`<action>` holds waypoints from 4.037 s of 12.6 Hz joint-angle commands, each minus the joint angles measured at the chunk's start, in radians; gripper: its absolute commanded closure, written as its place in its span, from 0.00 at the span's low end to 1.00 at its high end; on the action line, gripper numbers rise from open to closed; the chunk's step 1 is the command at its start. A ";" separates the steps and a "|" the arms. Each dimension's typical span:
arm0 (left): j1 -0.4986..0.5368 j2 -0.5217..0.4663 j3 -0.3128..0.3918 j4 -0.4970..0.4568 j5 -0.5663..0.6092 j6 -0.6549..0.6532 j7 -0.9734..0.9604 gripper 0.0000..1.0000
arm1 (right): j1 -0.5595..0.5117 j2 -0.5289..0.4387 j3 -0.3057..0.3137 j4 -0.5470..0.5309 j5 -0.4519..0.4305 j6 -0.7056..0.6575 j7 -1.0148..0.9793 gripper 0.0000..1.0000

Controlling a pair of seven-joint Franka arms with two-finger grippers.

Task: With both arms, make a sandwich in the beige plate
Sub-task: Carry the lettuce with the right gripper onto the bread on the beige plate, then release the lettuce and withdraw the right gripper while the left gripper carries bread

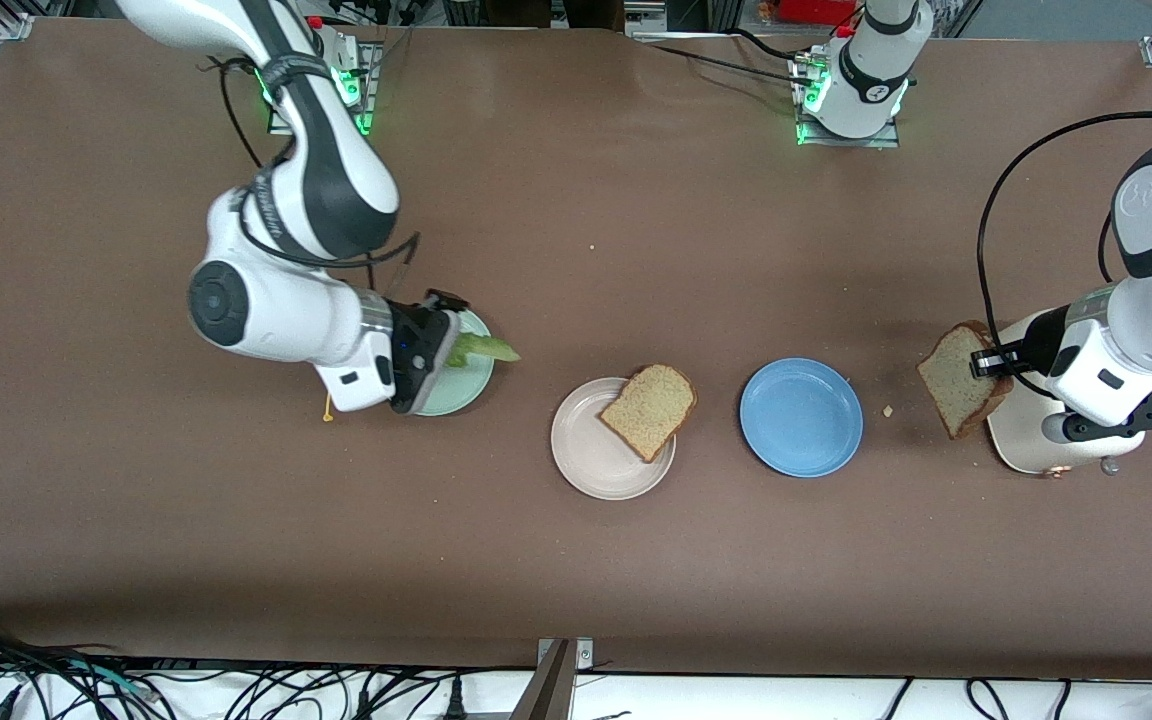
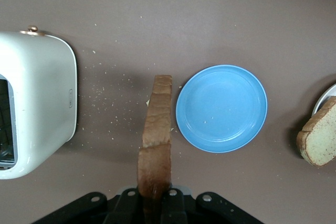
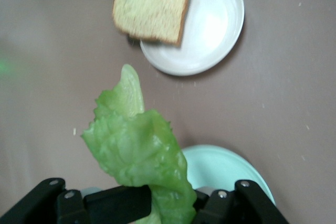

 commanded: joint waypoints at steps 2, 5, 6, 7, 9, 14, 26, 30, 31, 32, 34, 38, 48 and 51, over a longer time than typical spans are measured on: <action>-0.006 -0.027 0.019 -0.017 -0.034 -0.006 0.033 1.00 | 0.160 0.127 -0.117 0.091 0.169 0.132 0.247 1.00; -0.008 -0.024 0.013 -0.019 -0.034 -0.006 0.033 1.00 | 0.274 0.199 -0.151 0.123 0.245 0.290 0.509 1.00; -0.008 -0.024 0.013 -0.016 -0.034 -0.006 0.033 1.00 | 0.307 0.229 -0.151 0.144 0.251 0.356 0.601 1.00; -0.008 -0.023 0.013 -0.014 -0.034 -0.006 0.033 1.00 | 0.338 0.265 -0.149 0.169 0.254 0.437 0.693 1.00; -0.009 -0.023 0.013 -0.019 -0.036 -0.006 0.033 1.00 | 0.387 0.334 -0.140 0.228 0.279 0.578 0.881 1.00; -0.009 -0.023 0.013 -0.017 -0.034 -0.006 0.033 1.00 | 0.440 0.422 -0.107 0.250 0.277 0.757 1.036 1.00; -0.011 -0.023 0.013 -0.017 -0.034 -0.006 0.030 1.00 | 0.429 0.480 -0.079 0.250 0.253 0.872 0.999 0.00; -0.012 -0.020 0.013 -0.016 -0.034 -0.006 0.028 1.00 | 0.409 0.476 -0.100 0.247 0.197 0.780 0.907 0.00; -0.014 -0.018 0.013 -0.014 -0.034 -0.006 0.024 1.00 | 0.409 0.474 -0.120 0.246 0.197 0.748 0.866 0.00; -0.020 -0.017 0.013 -0.010 -0.034 -0.006 0.019 1.00 | 0.407 0.474 -0.128 0.246 0.197 0.725 0.828 0.00; -0.023 -0.014 0.013 -0.005 -0.040 -0.006 0.010 1.00 | 0.392 0.473 -0.131 0.243 0.200 0.722 0.745 0.00; -0.025 -0.006 0.013 -0.004 -0.121 -0.005 -0.010 1.00 | 0.398 0.470 -0.194 0.239 0.194 0.593 0.572 0.00; -0.144 0.052 0.010 -0.004 -0.413 0.047 -0.126 1.00 | 0.166 0.018 -0.222 -0.090 -0.071 0.193 0.499 0.00; -0.224 0.090 0.010 -0.020 -0.506 0.199 -0.209 1.00 | -0.064 -0.108 -0.128 -0.146 -0.120 0.037 0.451 0.00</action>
